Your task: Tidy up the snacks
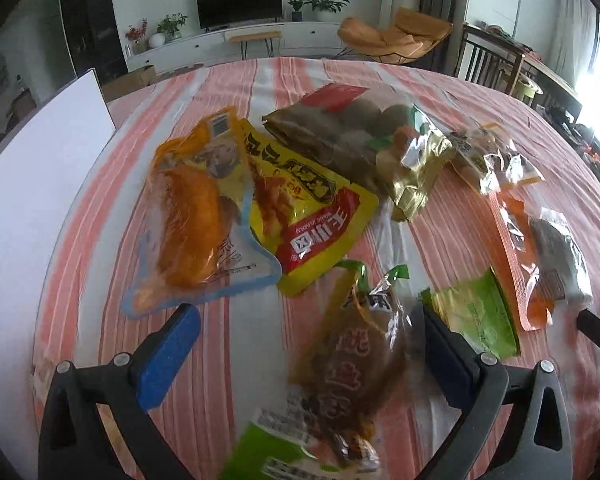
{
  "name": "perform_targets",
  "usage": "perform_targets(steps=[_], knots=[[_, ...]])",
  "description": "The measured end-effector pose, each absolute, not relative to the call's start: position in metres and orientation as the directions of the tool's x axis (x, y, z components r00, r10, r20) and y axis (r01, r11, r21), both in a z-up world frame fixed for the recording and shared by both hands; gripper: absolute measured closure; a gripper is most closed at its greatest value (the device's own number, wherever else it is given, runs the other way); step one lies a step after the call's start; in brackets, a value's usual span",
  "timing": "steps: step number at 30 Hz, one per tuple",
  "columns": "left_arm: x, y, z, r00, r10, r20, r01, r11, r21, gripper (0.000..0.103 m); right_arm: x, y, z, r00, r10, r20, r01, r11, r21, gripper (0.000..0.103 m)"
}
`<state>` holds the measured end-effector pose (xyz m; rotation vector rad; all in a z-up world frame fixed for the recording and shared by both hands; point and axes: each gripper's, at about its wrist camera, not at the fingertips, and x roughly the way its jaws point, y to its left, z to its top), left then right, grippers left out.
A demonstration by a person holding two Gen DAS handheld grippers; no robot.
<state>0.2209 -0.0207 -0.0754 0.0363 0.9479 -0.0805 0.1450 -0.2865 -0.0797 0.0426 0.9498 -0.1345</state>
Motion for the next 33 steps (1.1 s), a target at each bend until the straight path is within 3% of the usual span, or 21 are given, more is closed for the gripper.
perform_targets(steps=[33], knots=[[0.2188,-0.0207,-0.0751,0.581,-0.055,-0.812,0.087,0.996,-0.004,0.0,0.1456,-0.2843,-0.0791,0.575,-0.097,-0.813,0.133,0.991,-0.024,0.002]])
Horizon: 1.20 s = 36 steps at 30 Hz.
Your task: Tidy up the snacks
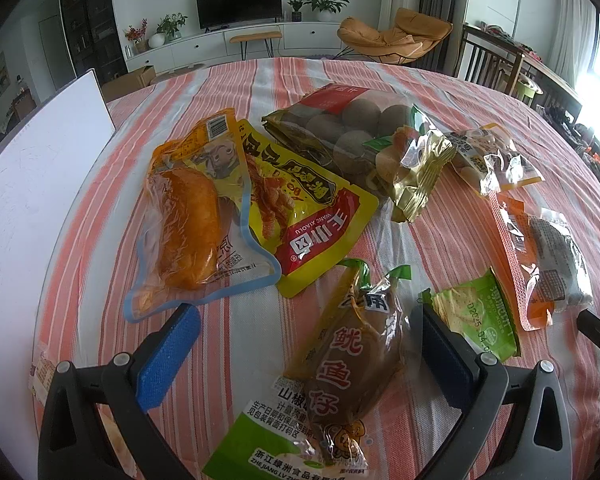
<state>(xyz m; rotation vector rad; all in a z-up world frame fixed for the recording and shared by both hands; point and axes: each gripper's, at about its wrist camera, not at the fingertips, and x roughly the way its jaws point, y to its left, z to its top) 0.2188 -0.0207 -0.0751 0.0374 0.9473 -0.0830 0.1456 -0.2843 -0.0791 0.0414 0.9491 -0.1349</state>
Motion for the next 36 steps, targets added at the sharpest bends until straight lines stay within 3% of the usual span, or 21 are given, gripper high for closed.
perform_targets(steps=[36], knots=[[0.2189,-0.0206,-0.075,0.581,-0.056,-0.812,0.089,0.996,-0.005,0.0,0.1481,-0.2856,-0.0791,0.576,-0.097,-0.812,0.133,0.991,-0.024,0.002]])
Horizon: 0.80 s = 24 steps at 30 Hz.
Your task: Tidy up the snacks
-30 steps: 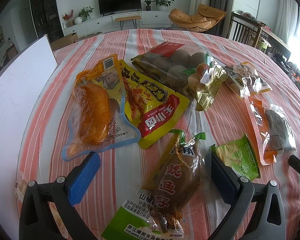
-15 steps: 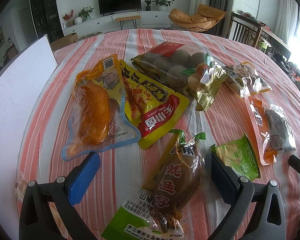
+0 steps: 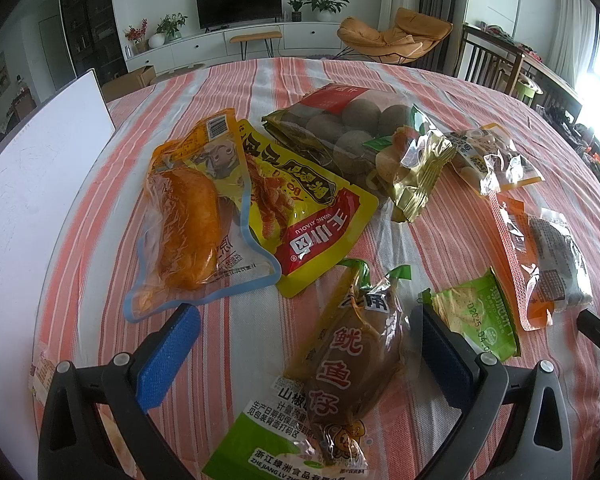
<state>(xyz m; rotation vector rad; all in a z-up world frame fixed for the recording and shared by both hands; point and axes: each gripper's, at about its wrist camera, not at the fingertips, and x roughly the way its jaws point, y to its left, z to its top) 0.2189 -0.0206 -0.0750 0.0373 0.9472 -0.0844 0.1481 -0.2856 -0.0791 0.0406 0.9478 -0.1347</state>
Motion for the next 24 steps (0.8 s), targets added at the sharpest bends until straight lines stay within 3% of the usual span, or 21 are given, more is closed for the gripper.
perform_targets(steps=[24], knots=[[0.2189,-0.0206,-0.0751,0.581,-0.057,-0.812,0.09,0.996,-0.006,0.0,0.1496,-0.2859,-0.079,0.576,-0.096,-0.812,0.132,0.991,-0.024,0.002]])
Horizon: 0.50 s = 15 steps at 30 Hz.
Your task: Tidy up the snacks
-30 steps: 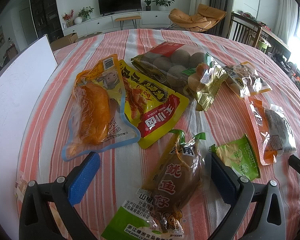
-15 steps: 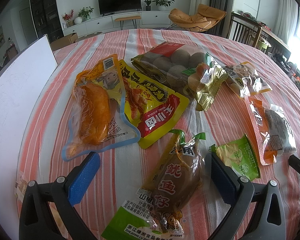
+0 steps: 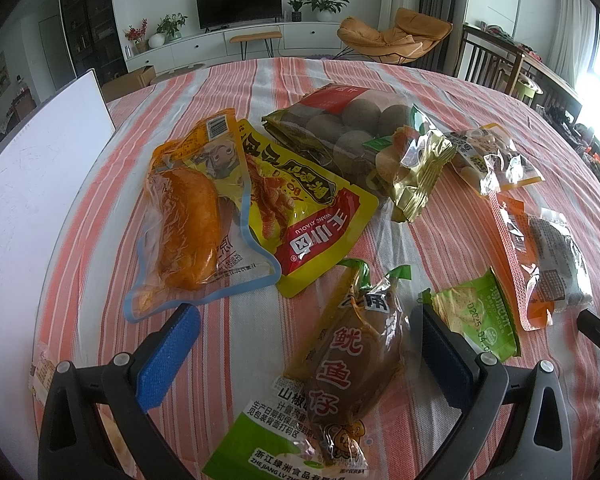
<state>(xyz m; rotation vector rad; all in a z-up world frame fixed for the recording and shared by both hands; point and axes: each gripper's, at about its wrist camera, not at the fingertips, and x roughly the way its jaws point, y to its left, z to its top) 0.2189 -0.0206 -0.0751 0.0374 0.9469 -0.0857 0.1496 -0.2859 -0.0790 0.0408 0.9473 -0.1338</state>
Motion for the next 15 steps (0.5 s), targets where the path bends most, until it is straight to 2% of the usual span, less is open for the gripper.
perform_targets(steps=[10,15], knots=[[0.2187,-0.0203,-0.0749,0.579,-0.065,-0.813,0.103,0.995,-0.006,0.0,0.1496,-0.2852,-0.0788,0.576,-0.096,-0.811,0.132,0.991,-0.024,0.002],[0.224,-0.0212,-0.0672,0.462,-0.104,-0.881,0.133,0.99,-0.048,0.0,0.1502,-0.2858,-0.0788,0.577,-0.096,-0.811,0.132,0.991,-0.023,0.002]])
